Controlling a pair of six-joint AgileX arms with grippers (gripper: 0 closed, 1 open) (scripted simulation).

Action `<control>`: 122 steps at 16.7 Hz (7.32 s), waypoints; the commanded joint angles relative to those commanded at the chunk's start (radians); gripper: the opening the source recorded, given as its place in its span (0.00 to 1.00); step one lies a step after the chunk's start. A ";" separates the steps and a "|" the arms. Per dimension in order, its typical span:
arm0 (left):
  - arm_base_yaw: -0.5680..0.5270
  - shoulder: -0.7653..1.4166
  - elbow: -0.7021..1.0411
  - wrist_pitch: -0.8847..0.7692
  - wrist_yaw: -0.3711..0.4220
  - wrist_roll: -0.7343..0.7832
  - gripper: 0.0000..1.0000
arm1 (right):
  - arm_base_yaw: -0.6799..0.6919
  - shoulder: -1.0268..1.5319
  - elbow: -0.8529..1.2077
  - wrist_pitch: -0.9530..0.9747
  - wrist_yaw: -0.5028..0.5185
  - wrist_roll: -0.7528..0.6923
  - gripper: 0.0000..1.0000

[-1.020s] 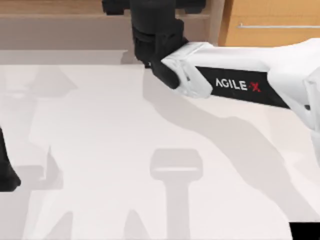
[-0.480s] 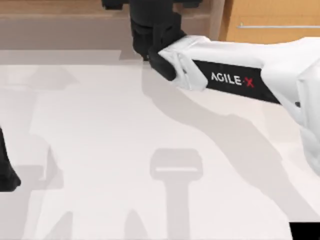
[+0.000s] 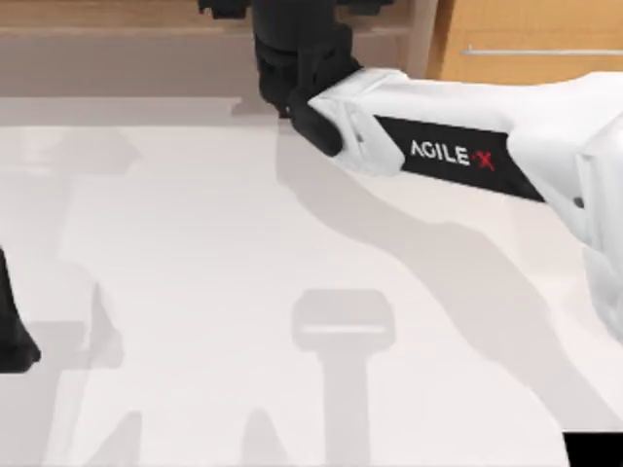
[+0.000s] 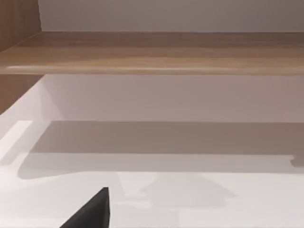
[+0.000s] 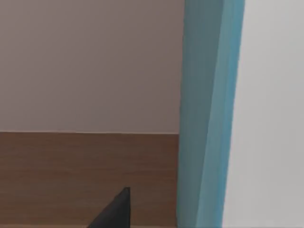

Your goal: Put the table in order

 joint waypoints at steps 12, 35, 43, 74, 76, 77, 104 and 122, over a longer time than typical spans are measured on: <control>0.000 0.000 0.000 0.000 0.000 0.000 1.00 | 0.000 0.000 0.000 0.000 0.000 0.000 0.00; 0.000 0.000 0.000 0.000 0.000 0.000 1.00 | 0.084 -0.161 -0.198 0.040 0.024 0.035 0.00; 0.000 0.000 0.000 0.000 0.000 0.000 1.00 | 0.223 -0.369 -0.374 0.072 -0.218 0.301 0.00; 0.000 0.000 0.000 0.000 0.000 0.000 1.00 | -1.332 -0.655 -1.065 0.143 -1.100 1.392 0.00; 0.000 0.000 0.000 0.000 0.000 0.000 1.00 | -1.284 -0.604 -1.033 0.151 -1.145 1.420 0.00; 0.000 0.000 0.000 0.000 0.000 0.000 1.00 | -1.260 -0.581 -1.017 0.155 -1.164 1.432 0.00; 0.000 0.000 0.000 0.000 0.000 0.000 1.00 | -1.179 -0.437 -0.872 0.145 -1.158 1.463 0.45; 0.000 0.000 0.000 0.000 0.000 0.000 1.00 | -1.182 -0.450 -0.887 0.149 -1.163 1.460 1.00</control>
